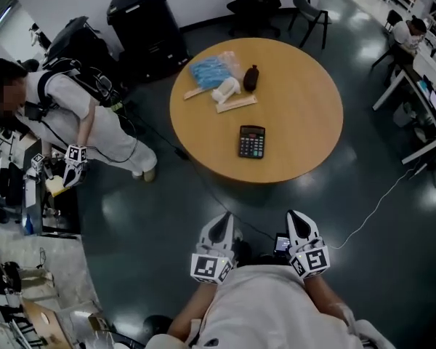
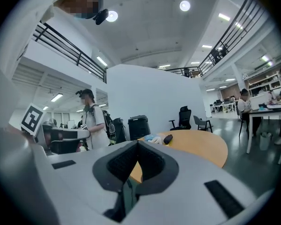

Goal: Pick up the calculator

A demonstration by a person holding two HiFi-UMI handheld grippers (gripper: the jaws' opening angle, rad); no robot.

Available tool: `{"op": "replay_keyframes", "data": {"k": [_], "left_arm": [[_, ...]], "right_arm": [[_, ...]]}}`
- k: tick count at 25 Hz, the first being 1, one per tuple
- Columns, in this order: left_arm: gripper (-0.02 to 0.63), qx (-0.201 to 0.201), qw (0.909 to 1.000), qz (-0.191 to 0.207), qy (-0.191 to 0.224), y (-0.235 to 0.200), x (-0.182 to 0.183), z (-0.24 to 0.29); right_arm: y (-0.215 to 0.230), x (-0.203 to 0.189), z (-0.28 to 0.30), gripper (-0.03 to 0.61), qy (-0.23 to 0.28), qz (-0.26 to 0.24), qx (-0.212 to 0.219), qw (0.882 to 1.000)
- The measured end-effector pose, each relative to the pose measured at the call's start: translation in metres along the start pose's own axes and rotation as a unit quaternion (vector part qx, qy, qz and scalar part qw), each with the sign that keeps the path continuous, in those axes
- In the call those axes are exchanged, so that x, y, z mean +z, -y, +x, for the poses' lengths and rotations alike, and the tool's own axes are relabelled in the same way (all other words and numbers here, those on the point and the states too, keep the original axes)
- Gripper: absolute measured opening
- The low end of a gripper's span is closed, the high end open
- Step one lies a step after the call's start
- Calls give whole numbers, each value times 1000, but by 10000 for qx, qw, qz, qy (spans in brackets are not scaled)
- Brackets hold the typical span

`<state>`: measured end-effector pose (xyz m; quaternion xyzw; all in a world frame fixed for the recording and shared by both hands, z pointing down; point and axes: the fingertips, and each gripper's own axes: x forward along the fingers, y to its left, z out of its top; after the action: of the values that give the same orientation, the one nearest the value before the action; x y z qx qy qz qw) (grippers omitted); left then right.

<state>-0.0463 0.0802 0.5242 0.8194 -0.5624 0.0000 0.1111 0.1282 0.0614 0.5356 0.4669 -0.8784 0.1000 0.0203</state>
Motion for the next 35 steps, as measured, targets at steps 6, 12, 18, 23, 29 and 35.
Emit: {"op": "replay_keyframes", "data": {"k": [6, 12, 18, 23, 29, 35], "left_arm": [[5, -560, 9983, -54, -120, -21, 15, 53], [5, -744, 9970, -117, -159, -36, 21, 99], [5, -515, 9984, -151, -155, -61, 30, 152], [5, -300, 9995, -5, -131, -74, 35, 196], [5, -113, 9997, -22, -204, -90, 41, 230], [5, -137, 9991, 29, -390, -107, 38, 238]], "right_arm": [[15, 11, 67, 14, -93, -178, -230, 9995], [55, 0, 123, 14, -343, -297, -324, 9984], [105, -29, 198, 14, -711, -368, -111, 9967], [137, -42, 252, 14, -926, -338, 171, 9950], [162, -80, 305, 17, -1552, -234, 595, 9858], [174, -138, 349, 134, -2437, 28, 1097, 9636]]}}
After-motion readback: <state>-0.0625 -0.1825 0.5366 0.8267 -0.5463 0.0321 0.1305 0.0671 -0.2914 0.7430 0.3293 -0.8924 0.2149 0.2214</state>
